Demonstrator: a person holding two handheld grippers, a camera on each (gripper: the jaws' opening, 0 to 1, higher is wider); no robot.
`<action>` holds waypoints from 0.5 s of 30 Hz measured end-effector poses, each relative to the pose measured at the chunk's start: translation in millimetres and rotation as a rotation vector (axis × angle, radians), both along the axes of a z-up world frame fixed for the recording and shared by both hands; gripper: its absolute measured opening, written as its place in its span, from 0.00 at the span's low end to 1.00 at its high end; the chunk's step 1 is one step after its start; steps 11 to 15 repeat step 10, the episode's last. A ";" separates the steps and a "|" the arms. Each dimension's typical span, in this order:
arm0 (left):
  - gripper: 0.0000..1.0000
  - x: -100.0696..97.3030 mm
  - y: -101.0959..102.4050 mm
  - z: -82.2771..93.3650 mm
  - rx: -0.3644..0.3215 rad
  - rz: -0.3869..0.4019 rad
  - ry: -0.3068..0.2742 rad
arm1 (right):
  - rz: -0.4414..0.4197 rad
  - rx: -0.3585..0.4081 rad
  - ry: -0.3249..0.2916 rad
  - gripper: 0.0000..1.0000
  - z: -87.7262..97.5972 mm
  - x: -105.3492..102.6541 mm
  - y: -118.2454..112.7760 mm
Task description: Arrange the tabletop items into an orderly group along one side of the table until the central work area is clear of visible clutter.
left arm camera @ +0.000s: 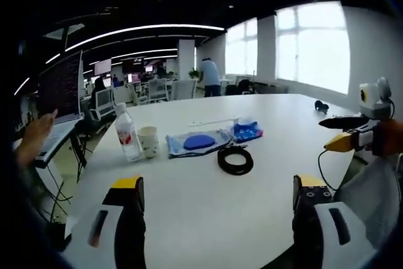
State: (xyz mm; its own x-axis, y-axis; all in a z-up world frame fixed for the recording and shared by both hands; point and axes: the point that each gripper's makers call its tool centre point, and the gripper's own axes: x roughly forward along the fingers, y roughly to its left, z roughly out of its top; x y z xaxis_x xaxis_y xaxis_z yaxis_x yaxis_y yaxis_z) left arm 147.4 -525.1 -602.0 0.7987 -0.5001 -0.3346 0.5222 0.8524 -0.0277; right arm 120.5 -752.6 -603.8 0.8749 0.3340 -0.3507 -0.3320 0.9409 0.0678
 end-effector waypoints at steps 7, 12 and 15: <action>0.98 -2.8 1.8 -2.9 0.015 0.000 0.005 | 0.012 -0.017 0.009 1.00 -5.0 -3.5 3.0; 0.98 -2.7 2.6 -3.5 0.015 0.003 0.006 | 0.014 -0.022 0.009 1.00 -5.6 -4.2 3.8; 0.98 -2.7 2.6 -3.5 0.015 0.003 0.006 | 0.014 -0.022 0.009 1.00 -5.6 -4.2 3.8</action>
